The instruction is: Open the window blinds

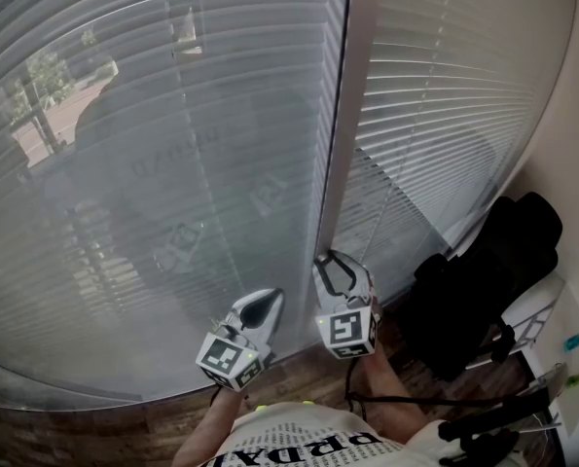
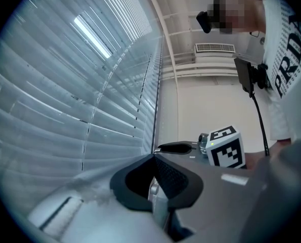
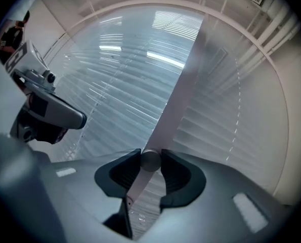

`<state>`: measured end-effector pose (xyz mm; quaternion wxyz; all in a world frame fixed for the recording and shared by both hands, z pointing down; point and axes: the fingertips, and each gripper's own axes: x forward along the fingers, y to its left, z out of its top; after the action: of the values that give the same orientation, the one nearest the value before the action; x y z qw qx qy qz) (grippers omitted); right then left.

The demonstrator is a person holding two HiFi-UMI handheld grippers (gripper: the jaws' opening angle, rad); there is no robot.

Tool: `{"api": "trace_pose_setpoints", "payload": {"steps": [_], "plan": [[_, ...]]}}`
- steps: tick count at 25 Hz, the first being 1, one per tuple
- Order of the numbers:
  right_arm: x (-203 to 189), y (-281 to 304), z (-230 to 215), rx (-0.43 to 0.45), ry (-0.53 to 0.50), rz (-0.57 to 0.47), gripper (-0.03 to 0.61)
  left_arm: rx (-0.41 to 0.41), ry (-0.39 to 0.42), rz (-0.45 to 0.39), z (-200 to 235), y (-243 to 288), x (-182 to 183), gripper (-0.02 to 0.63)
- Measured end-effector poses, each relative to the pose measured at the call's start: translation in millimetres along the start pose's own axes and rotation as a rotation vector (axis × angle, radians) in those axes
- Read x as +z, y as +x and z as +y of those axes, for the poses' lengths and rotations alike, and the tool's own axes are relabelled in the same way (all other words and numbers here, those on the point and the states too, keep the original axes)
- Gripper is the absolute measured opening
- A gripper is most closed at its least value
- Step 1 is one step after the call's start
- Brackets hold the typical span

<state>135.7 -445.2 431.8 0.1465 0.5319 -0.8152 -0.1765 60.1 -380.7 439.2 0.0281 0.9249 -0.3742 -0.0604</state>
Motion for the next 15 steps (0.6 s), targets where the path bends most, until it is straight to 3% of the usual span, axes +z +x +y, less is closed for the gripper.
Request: {"api": "trace_pose_setpoints", "payload": {"steps": [15], "plan": [[-3.8, -0.8, -4.2, 0.003, 0.280, -0.025, 0.133, -0.007, -0.005, 0.008, -0.7, 1.8, -1.4, -0.008]]}}
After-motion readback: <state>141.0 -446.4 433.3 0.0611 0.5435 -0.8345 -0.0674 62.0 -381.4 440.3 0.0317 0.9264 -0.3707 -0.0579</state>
